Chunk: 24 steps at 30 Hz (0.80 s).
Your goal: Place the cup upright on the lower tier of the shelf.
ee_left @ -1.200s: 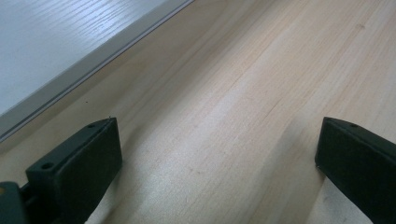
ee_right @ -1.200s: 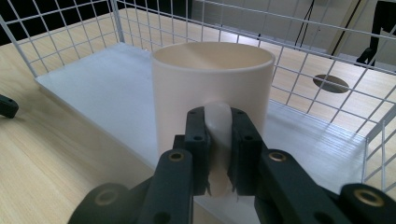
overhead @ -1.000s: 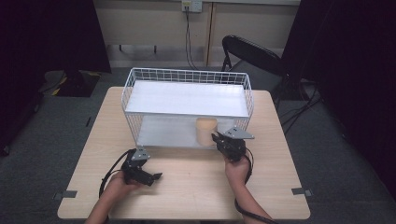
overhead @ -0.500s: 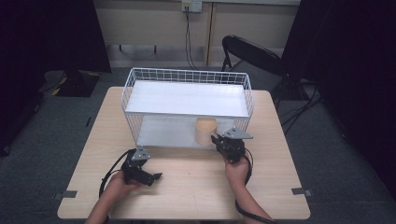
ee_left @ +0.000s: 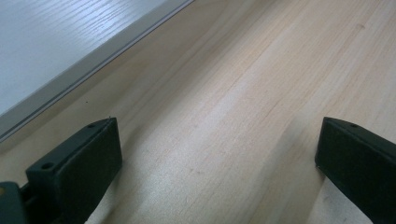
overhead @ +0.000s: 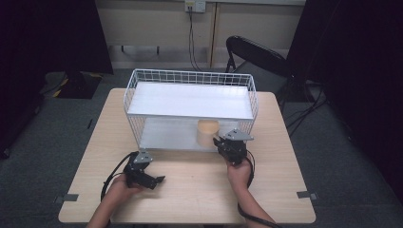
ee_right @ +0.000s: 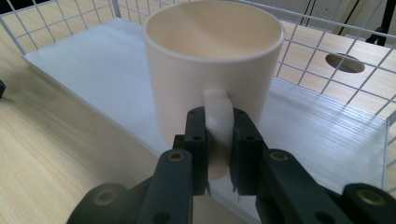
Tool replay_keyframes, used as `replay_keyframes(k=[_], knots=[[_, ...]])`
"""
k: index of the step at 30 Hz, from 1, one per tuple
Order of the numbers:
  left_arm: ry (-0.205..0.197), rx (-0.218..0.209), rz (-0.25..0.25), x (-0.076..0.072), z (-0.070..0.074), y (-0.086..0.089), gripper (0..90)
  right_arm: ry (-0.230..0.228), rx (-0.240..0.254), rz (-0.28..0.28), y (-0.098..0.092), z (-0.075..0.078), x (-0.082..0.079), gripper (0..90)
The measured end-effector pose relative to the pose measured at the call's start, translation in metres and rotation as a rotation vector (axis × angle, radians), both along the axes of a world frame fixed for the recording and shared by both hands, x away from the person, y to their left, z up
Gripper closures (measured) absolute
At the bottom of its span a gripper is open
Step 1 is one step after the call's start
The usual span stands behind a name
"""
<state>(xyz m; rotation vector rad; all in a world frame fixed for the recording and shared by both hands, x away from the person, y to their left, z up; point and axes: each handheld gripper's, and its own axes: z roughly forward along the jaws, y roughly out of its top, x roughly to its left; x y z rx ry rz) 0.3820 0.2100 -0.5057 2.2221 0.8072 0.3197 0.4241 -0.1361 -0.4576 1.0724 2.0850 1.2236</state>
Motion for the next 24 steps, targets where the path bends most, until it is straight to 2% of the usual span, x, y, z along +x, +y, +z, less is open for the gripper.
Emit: replay_keyframes(k=[16,18,19,21,22,24], knots=[[0.0,0.0,0.0,0.0,0.0,0.0,0.0,0.012,-0.002,-0.007,-0.0026,-0.0013,0.0008,79.0],[0.0,0.0,0.0,0.0,0.0,0.0,0.0,0.012,-0.008,-0.008,-0.0029,-0.0009,0.0005,76.6],[-0.001,0.0,0.0,0.0,0.0,0.0,0.0,0.025,0.009,-0.015,-0.0045,-0.0013,0.0011,72.2],[-0.001,0.0,0.0,0.0,0.0,0.0,0.0,0.03,0.009,-0.017,-0.0055,-0.0017,0.0014,69.9],[-0.001,0.001,-0.001,0.0001,0.0001,0.0,0.0,0.031,0.015,-0.022,-0.0078,-0.0022,0.0007,64.2],[-0.001,0.0,0.0,0.0,0.0,0.0,0.0,0.042,0.033,-0.021,-0.0103,-0.0024,-0.0007,61.2]])
